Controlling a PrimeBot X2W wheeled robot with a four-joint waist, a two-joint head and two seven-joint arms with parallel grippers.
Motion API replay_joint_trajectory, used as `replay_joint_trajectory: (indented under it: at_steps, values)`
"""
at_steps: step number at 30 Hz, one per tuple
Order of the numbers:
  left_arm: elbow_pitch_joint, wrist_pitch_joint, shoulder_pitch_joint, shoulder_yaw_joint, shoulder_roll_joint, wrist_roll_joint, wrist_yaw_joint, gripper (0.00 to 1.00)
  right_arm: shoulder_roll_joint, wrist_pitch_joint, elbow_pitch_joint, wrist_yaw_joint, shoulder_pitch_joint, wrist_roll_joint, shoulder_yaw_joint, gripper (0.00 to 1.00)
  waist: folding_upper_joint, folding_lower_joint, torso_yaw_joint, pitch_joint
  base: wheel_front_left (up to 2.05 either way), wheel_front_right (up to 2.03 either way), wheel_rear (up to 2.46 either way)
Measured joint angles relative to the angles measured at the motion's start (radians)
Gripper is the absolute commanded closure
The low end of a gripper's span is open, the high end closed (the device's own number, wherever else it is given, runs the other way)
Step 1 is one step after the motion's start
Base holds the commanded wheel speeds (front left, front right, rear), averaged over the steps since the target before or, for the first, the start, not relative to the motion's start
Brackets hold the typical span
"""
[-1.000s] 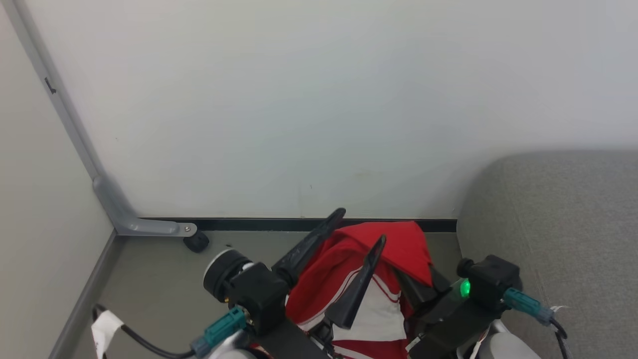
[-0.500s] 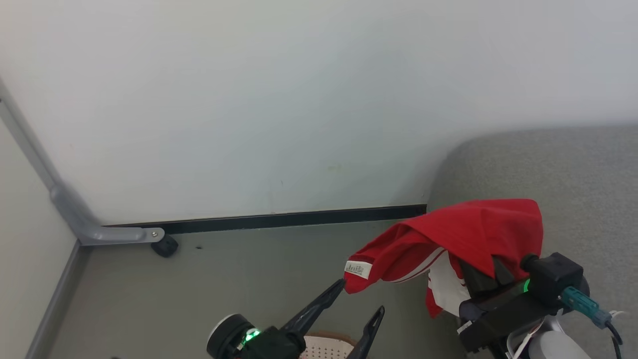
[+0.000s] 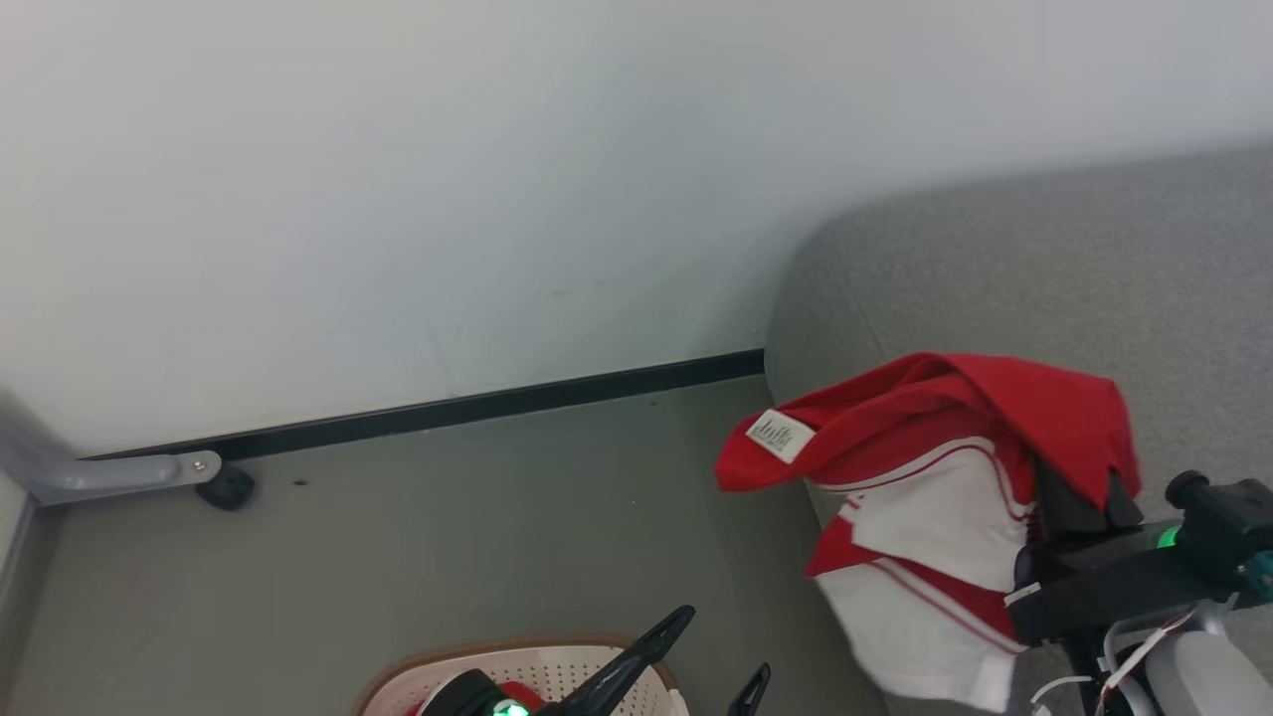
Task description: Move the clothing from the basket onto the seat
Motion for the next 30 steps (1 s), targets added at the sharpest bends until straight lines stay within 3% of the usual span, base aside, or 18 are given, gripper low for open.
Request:
replay_joint_trajectory:
  at_steps: [13, 30]
  values:
    - [-0.010, 0.016, -0.054, 0.005, 0.009, 0.019, -0.009, 0.00, -0.050, -0.022, 0.042, -0.032, -0.128, 0.035, -0.148, 1.00, 0.0000, 0.0001, -0.067, 0.146, 0.00, 0.00, 0.00]
    - [-0.040, 0.042, -0.167, 0.004, 0.029, 0.060, -0.053, 0.00, -0.158, -0.044, 0.142, -0.046, -0.411, 0.073, -0.321, 1.00, 0.0001, 0.0001, -0.076, 0.335, 0.00, 0.00, 0.00]
